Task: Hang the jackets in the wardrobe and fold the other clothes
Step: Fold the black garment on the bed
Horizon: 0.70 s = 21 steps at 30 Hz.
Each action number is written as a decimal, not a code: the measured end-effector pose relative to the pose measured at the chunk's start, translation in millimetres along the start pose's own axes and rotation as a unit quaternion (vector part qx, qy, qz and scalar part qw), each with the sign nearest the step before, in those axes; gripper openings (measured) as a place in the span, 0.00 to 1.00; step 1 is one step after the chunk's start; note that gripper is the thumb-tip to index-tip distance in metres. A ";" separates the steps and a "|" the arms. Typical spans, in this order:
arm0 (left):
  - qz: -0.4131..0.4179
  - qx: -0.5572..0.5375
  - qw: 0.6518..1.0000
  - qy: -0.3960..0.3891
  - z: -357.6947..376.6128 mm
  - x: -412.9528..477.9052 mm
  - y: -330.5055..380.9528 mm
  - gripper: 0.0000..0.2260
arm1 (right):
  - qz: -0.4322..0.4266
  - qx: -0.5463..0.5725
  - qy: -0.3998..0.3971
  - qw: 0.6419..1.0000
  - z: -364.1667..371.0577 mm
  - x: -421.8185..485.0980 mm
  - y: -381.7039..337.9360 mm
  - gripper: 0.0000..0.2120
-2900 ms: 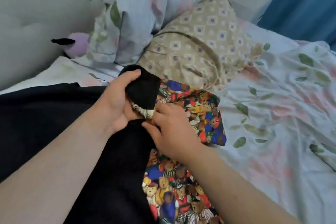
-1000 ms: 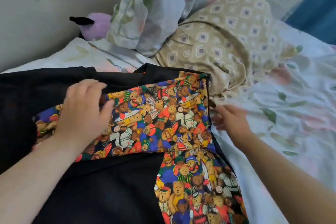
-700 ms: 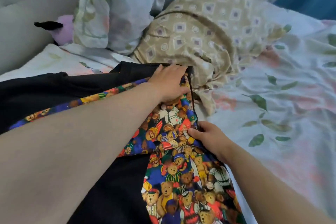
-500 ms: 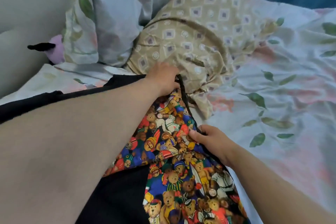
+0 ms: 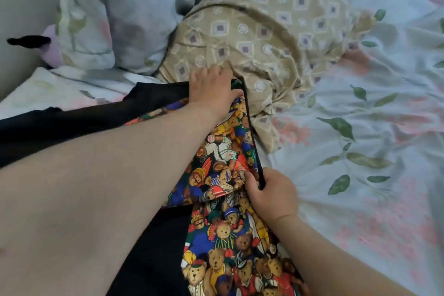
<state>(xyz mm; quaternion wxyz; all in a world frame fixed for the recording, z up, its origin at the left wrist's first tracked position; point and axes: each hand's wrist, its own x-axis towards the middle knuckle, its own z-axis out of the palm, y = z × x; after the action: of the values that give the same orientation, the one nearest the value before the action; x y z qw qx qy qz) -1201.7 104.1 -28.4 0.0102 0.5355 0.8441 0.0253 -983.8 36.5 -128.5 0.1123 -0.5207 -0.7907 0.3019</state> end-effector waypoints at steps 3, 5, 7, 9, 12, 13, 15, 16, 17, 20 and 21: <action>0.024 -0.086 0.992 0.089 -7.6 -70.1 -15.0 0.26 | 0.000 -0.011 0.003 1.000 0.8 -0.7 -1.5 0.21; 0.040 -0.102 0.989 0.094 -6.2 -138.4 -44.3 0.27 | 0.000 -0.019 0.005 1.000 2.3 -0.5 -2.3 0.20; -0.011 -0.051 0.996 0.077 -2.5 -200.1 -88.6 0.29 | -0.002 -0.021 0.010 1.000 3.3 -1.5 -1.7 0.19; -0.107 0.029 0.992 0.067 -1.3 -244.0 -144.2 0.32 | -0.008 -0.026 0.017 1.000 4.8 -2.2 -2.2 0.19; -0.239 0.099 0.966 0.031 -8.1 -276.8 -215.6 0.34 | -0.011 -0.044 0.028 0.999 4.7 -2.8 -3.5 0.19; -0.259 0.107 0.960 0.017 -8.6 -279.4 -231.8 0.34 | -0.011 -0.051 0.030 0.998 4.8 -2.4 -4.0 0.19; -0.254 0.111 0.961 -0.014 -1.6 -278.6 -253.3 0.36 | -0.012 -0.062 0.029 0.998 4.0 -2.5 -5.7 0.19; -0.241 0.113 0.964 -0.023 4.9 -273.9 -258.6 0.36 | -0.013 -0.066 0.031 0.997 3.0 -2.2 -5.7 0.19; -0.230 0.115 0.966 -0.028 12.3 -268.3 -263.0 0.35 | -0.014 -0.071 0.034 0.997 3.1 -2.5 -5.8 0.19; -0.229 0.121 0.965 -0.052 30.3 -253.5 -269.8 0.36 | -0.008 -0.089 0.044 0.995 4.9 -3.4 -7.5 0.18; -0.230 0.125 0.963 -0.061 34.4 -250.4 -271.4 0.37 | -0.005 -0.097 0.045 0.994 4.4 -3.3 -8.8 0.18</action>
<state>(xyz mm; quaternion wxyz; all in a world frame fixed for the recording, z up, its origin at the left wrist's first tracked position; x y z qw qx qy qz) -1338.7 -236.7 -79.8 0.0004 0.3244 0.9387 -0.1166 -991.2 29.5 -126.3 0.0983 -0.5378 -0.8131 0.2000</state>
